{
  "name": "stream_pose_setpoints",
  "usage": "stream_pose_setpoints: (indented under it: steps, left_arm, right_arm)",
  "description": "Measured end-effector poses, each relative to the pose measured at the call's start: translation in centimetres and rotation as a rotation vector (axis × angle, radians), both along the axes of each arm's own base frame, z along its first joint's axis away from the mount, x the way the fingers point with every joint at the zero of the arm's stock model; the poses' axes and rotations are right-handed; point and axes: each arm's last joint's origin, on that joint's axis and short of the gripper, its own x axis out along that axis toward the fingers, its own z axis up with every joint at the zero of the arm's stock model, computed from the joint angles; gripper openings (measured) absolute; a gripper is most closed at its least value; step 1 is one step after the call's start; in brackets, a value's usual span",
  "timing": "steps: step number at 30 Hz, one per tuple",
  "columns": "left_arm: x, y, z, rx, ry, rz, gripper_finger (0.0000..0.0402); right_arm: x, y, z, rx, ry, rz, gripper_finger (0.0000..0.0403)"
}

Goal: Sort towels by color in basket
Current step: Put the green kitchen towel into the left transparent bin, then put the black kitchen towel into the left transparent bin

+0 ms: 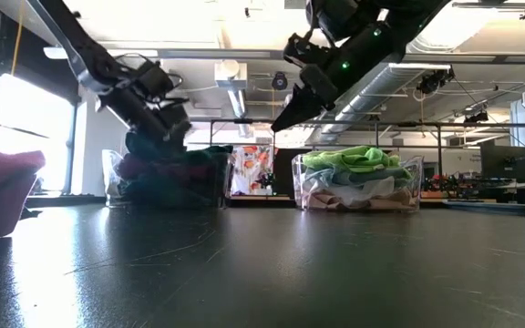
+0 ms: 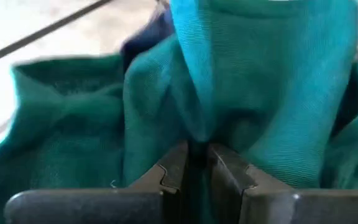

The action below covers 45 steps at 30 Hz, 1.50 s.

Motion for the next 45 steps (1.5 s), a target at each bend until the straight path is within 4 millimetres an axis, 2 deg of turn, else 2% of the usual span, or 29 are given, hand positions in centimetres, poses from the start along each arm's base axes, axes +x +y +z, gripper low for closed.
stream_pose_setpoints:
  steps: [3, 7, 14, 21, 27, 31, 35, 39, 42, 45]
  left_arm:
    - [0.0, 0.3, -0.8, -0.013, 0.027, -0.002, 0.0037]
    - [0.0, 0.2, -0.5, -0.008, 0.019, 0.007, 0.0030]
    - [-0.5, -1.2, 2.7, 0.053, -0.043, -0.007, 0.0020]
    - [-1.4, -4.2, 6.7, 0.126, -0.104, -0.031, 0.0012]
    - [-0.9, -9.1, 9.0, 0.161, -0.133, -0.149, 0.0001]
    - [0.2, -13.3, 9.2, 0.195, -0.087, -0.252, 0.0000]
    - [1.1, -17.7, 8.5, 0.213, -0.005, -0.316, 0.0000]
    - [1.0, -21.8, 7.3, 0.196, 0.080, -0.366, 0.0000]
    - [0.3, -24.5, 6.1, 0.113, 0.156, -0.420, 0.0000]
    - [-0.7, -26.3, 4.8, -0.015, 0.229, -0.376, 0.0000]
  right_arm:
    - [0.1, 0.3, -0.1, 0.000, -0.003, 0.008, 0.0000]
    - [0.4, 0.4, -0.6, 0.002, 0.008, 0.014, 0.0000]
    - [0.4, 0.7, -0.6, 0.004, 0.005, 0.012, 0.0000]
    - [0.5, 1.2, -0.6, -0.011, 0.009, 0.030, 0.0000]
    - [0.5, 1.3, -0.6, -0.033, 0.012, 0.021, 0.0000]
    - [0.5, 1.3, -0.6, -0.024, 0.007, 0.020, 0.0000]
    - [0.6, 1.4, -0.5, -0.008, -0.004, 0.034, 0.0000]
    - [0.7, 1.5, -0.4, -0.027, -0.016, 0.060, 0.0000]
    - [0.8, 1.8, -0.3, -0.045, -0.024, 0.091, 0.0000]
    - [0.9, 1.9, -0.2, -0.043, -0.036, 0.141, 0.0000]
